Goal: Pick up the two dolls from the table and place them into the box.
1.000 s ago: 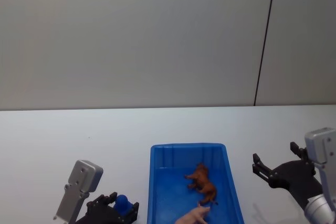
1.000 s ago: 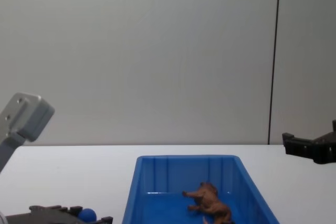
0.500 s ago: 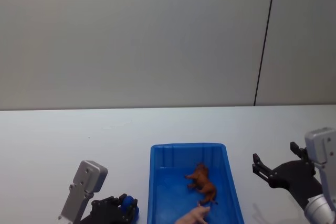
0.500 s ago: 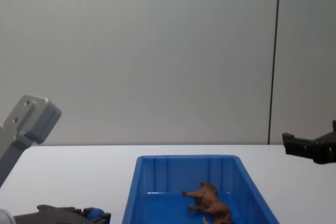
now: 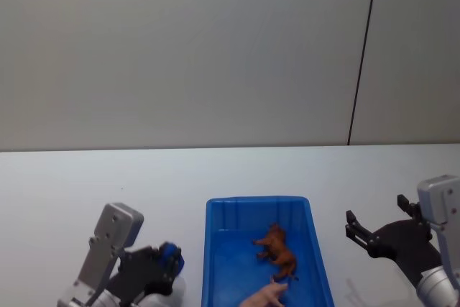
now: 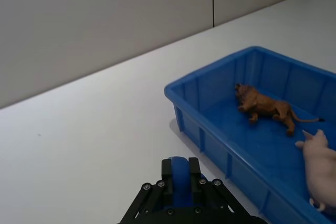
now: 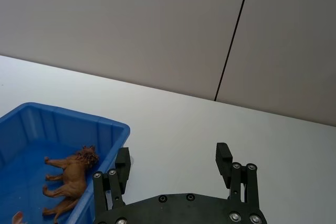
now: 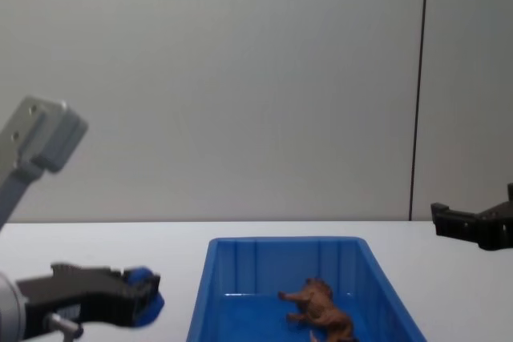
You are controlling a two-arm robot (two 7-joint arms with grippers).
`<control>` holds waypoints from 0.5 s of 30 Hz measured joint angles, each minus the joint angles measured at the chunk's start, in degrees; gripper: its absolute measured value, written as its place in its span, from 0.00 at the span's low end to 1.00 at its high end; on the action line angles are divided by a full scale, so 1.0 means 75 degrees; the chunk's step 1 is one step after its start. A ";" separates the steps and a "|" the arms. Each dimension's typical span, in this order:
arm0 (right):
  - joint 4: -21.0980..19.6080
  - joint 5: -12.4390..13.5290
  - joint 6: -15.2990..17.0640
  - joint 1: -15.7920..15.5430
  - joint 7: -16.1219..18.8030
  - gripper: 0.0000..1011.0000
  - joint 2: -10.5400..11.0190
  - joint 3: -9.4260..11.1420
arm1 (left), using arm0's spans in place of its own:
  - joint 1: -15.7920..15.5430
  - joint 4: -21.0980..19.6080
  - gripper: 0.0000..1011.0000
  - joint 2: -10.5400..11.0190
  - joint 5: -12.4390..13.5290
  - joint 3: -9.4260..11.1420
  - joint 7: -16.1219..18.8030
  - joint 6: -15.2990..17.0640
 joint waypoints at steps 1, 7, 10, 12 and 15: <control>0.0000 0.0000 0.0000 0.0000 0.0000 0.99 0.0000 0.0000 | -0.0004 -0.0044 0.18 0.0009 0.0017 -0.0011 0.0013 -0.0006; 0.0001 0.0000 0.0000 0.0000 0.0000 0.99 0.0000 0.0000 | -0.0074 -0.0390 0.14 0.0063 0.0264 -0.0091 0.0087 -0.0118; 0.0000 0.0000 0.0000 0.0000 0.0000 0.99 0.0000 0.0000 | -0.0134 -0.0550 0.13 0.0069 0.0369 -0.0127 0.0067 -0.0223; 0.0000 0.0000 0.0000 0.0000 0.0000 0.99 0.0000 0.0000 | -0.0185 -0.0638 0.12 0.0069 0.0427 -0.0146 -0.0009 -0.0306; 0.0000 0.0000 0.0000 0.0000 0.0000 0.99 0.0000 0.0000 | -0.0271 -0.0735 0.10 0.0049 0.0481 -0.0168 -0.0150 -0.0429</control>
